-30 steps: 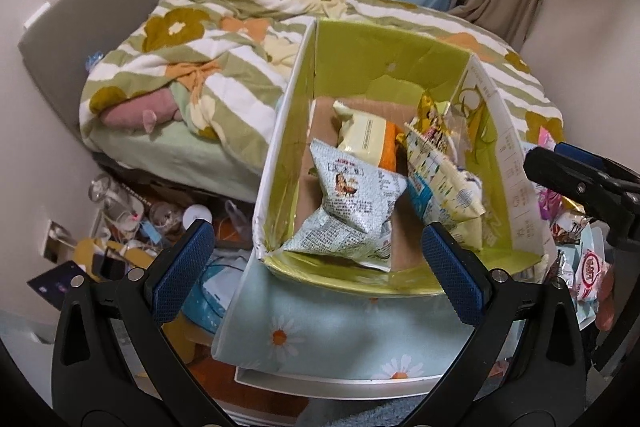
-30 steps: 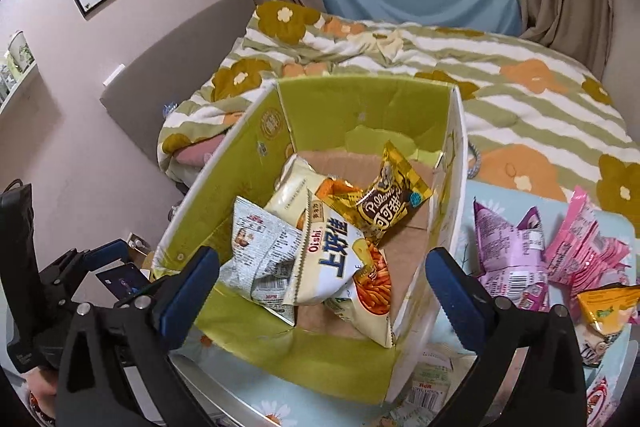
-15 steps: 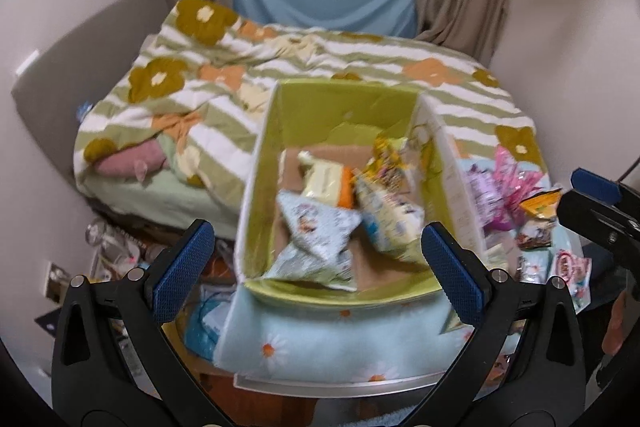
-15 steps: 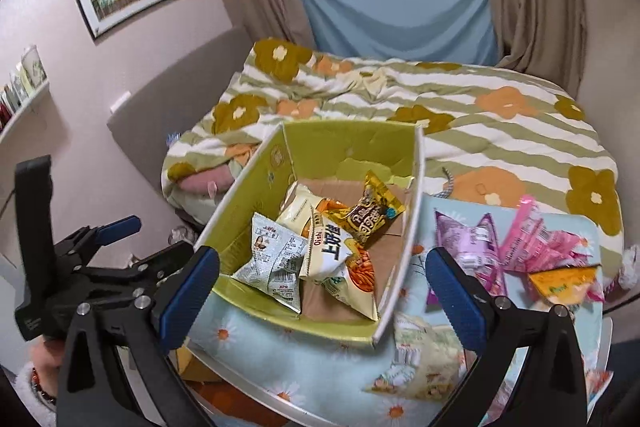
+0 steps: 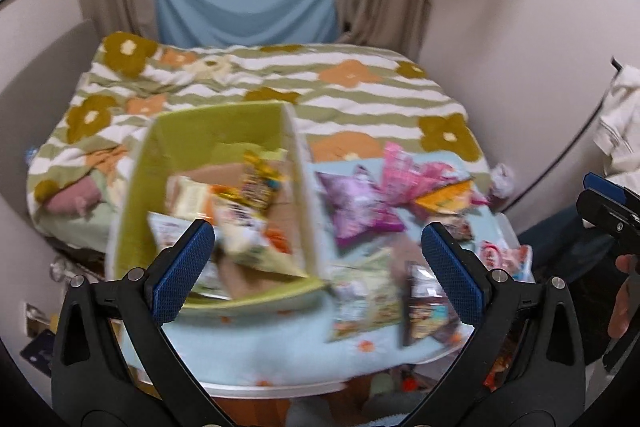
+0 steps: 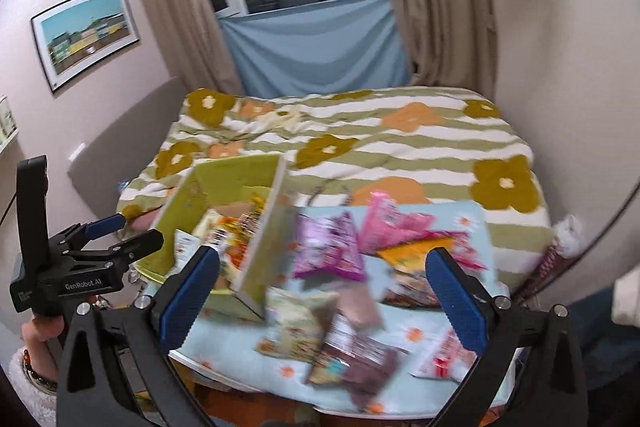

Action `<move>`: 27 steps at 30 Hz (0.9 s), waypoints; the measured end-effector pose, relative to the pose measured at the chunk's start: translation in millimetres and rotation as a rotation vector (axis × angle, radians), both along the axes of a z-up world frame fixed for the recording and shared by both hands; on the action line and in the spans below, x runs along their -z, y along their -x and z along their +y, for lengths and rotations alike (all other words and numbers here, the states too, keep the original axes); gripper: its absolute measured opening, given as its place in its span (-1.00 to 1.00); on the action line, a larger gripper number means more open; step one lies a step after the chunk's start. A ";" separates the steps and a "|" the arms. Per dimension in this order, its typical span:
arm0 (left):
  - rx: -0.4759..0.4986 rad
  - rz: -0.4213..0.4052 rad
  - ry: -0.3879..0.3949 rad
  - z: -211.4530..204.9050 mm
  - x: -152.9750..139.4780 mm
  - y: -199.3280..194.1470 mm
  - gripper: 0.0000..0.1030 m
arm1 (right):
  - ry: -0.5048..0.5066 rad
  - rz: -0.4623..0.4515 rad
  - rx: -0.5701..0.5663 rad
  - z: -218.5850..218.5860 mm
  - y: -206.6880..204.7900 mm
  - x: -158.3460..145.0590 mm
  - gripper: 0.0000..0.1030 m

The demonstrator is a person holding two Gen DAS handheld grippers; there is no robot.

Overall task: Organize snacks
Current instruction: 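Move both grippers back from the box toward the snack pile, then grasp brown snack bag with left gripper while right grasps shrimp flakes bag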

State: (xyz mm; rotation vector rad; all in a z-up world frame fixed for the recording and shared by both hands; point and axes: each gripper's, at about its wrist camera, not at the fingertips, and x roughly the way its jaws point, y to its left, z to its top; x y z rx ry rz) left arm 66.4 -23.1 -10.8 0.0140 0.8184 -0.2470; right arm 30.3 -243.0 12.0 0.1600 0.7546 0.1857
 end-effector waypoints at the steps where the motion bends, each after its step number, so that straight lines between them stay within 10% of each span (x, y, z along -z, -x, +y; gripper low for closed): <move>1: 0.013 0.008 0.000 -11.9 2.5 1.3 1.00 | 0.001 0.005 0.007 -9.4 2.8 1.0 0.99; 14: 0.037 0.198 -0.042 -133.5 84.4 20.3 1.00 | -0.009 0.141 -0.037 -133.5 24.4 68.4 0.99; 27: -0.033 0.277 -0.167 -173.1 179.9 23.5 1.00 | 0.023 0.253 -0.235 -160.0 -8.9 166.9 0.99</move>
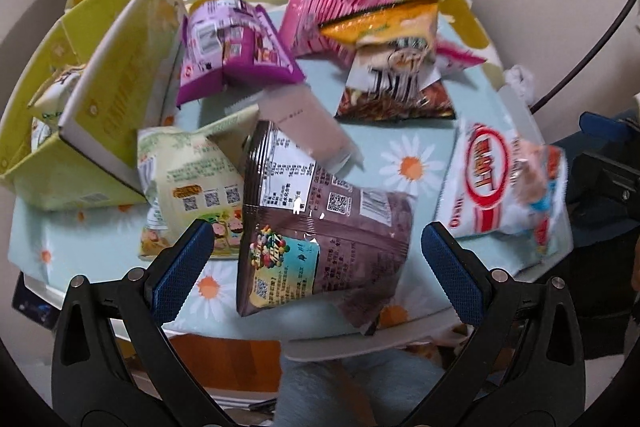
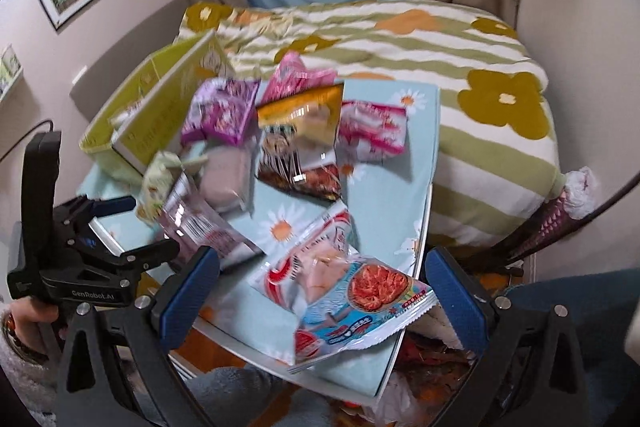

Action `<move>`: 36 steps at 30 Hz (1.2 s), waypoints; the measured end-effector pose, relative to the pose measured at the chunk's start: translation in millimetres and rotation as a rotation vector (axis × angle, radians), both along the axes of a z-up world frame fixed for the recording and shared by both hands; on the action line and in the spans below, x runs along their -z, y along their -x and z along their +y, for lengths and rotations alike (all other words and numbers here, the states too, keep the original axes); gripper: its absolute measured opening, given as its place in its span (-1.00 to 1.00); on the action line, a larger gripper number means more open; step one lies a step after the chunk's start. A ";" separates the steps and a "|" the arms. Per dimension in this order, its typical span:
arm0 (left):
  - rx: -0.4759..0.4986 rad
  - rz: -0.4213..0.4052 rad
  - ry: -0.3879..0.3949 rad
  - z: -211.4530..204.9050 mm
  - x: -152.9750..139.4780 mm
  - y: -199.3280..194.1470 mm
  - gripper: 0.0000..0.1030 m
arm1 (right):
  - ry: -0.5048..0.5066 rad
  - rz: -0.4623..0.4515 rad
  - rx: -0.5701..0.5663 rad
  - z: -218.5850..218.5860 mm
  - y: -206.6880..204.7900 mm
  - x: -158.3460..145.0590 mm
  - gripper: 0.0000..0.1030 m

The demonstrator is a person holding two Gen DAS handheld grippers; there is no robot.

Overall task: Organize snacks
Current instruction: 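Grasp brown snack bag with left gripper while right grasps shrimp flakes bag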

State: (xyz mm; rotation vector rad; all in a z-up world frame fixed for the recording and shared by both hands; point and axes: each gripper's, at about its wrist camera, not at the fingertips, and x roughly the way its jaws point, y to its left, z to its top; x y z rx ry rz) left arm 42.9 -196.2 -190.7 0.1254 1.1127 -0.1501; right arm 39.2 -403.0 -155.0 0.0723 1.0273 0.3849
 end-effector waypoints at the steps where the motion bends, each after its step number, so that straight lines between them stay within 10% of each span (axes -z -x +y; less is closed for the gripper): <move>1: 0.000 -0.003 -0.008 -1.5 4.0 -0.1 1.00 | 0.003 0.003 -0.020 1.0 -1.3 6.5 0.99; 36: 0.068 -0.013 -0.077 -6.9 27.9 7.1 0.48 | 0.138 0.071 -0.303 36.6 -14.0 75.8 0.95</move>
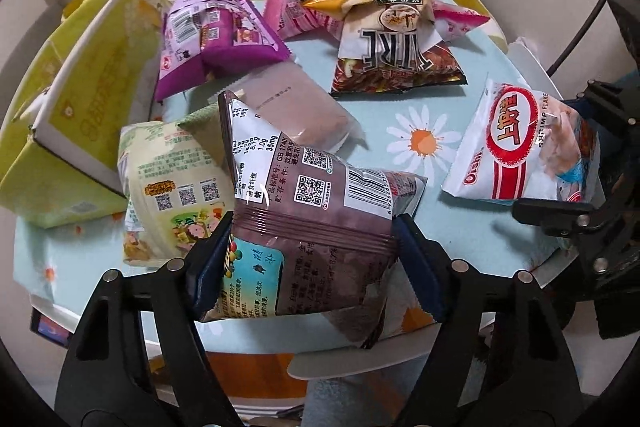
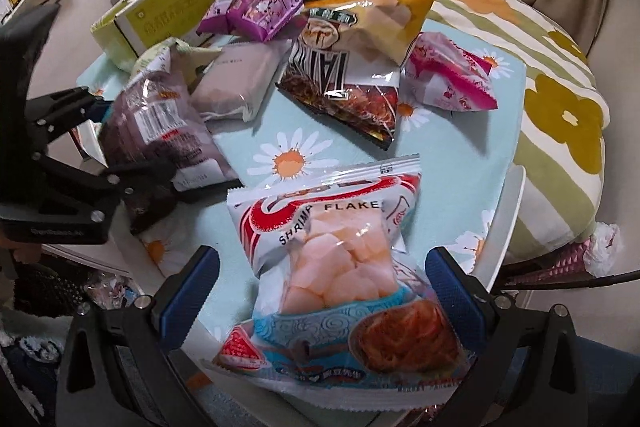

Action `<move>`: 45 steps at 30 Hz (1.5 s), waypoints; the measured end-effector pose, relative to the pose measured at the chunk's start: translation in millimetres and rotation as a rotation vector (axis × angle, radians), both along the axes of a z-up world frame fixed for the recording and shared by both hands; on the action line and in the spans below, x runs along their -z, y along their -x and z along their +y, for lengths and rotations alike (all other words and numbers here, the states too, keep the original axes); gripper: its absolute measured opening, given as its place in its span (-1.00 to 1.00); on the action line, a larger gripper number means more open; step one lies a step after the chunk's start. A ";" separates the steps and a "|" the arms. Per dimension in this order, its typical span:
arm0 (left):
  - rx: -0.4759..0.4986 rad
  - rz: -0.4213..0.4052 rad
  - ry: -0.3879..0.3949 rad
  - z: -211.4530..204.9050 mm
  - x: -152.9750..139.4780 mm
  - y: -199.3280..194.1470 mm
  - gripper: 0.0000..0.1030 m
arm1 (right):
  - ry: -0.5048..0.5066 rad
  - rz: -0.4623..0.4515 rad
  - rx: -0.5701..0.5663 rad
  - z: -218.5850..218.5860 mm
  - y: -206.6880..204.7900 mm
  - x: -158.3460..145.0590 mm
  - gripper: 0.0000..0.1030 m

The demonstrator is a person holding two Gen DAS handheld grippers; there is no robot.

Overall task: Organize snacks
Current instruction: 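Grasp brown snack bag with left gripper while right grasps shrimp flakes bag, then carry brown bag with left gripper while right carries shrimp flakes bag over box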

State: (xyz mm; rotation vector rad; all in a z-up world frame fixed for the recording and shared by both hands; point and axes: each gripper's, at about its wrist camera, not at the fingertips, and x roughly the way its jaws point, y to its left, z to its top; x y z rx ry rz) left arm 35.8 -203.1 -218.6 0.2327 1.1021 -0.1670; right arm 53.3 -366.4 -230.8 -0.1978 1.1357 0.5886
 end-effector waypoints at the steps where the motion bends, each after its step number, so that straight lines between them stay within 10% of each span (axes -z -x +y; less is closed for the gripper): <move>1: -0.001 -0.001 0.001 0.3 -0.2 0.2 0.48 | 0.006 -0.002 -0.004 1.8 0.1 1.7 0.89; 11: 0.007 -0.007 0.004 -4.0 -3.1 0.2 0.48 | 0.072 -0.025 -0.012 12.1 6.2 8.0 0.33; 29: -0.036 -0.162 0.106 7.5 -102.1 5.0 0.47 | -0.023 -0.128 0.078 3.1 8.5 -91.5 0.29; 45: -0.180 -0.359 0.149 147.7 -198.9 -52.9 0.47 | -0.165 -0.275 0.106 102.7 -49.6 -204.0 0.29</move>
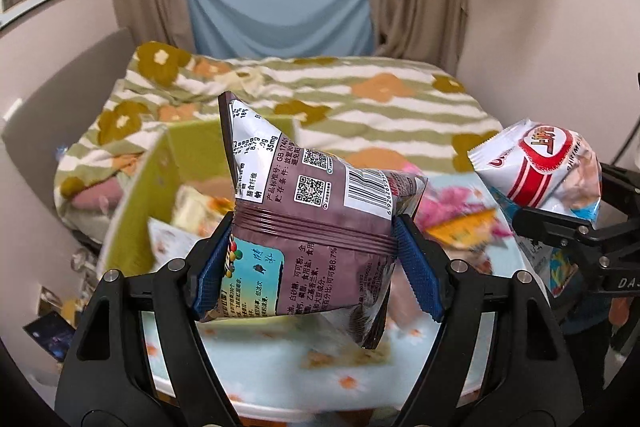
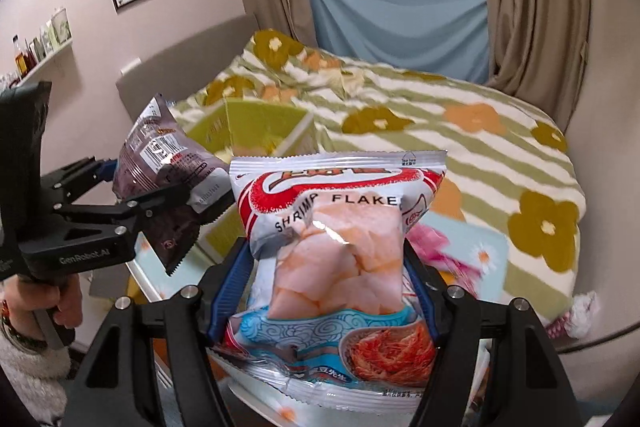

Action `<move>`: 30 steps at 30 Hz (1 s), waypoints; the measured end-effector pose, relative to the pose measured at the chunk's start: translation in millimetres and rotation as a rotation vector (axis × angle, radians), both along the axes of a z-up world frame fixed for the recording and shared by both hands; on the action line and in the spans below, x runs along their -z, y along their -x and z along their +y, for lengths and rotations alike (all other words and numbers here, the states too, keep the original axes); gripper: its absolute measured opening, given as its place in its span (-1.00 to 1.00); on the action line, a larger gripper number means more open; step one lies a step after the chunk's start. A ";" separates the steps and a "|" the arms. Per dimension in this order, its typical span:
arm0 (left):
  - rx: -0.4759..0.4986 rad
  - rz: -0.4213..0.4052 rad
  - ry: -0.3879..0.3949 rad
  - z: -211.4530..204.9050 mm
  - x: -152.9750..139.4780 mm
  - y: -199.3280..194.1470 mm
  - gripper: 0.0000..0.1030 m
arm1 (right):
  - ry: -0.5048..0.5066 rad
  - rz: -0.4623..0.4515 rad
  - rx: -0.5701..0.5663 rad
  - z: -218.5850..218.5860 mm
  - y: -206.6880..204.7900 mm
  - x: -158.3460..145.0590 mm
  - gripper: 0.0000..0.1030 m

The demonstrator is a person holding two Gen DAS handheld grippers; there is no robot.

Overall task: Organize snacks
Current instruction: 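Carry brown bag with left gripper while right carries shrimp flakes bag over box, then open left gripper over box while right gripper drops shrimp flakes bag in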

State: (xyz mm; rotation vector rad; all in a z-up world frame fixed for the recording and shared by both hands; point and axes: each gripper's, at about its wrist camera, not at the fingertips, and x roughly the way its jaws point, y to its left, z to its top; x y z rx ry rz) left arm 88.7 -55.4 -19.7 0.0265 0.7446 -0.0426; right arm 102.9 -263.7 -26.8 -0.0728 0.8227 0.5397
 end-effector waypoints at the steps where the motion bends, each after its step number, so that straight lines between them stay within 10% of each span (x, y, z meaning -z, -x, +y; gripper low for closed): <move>1: -0.006 -0.002 0.001 10.0 -2.0 -5.7 0.47 | -0.009 -0.006 0.000 12.3 -6.3 -3.9 0.29; 19: -0.023 0.190 0.096 167.7 57.0 -172.5 0.50 | -0.069 0.094 0.083 159.3 -129.0 22.3 0.29; 25: 0.002 0.248 0.090 178.4 81.1 -200.5 1.00 | -0.059 0.152 0.125 178.0 -153.9 43.0 0.29; 30: 0.007 0.263 0.101 188.6 88.5 -191.8 1.00 | -0.036 0.170 0.130 186.0 -159.9 52.1 0.29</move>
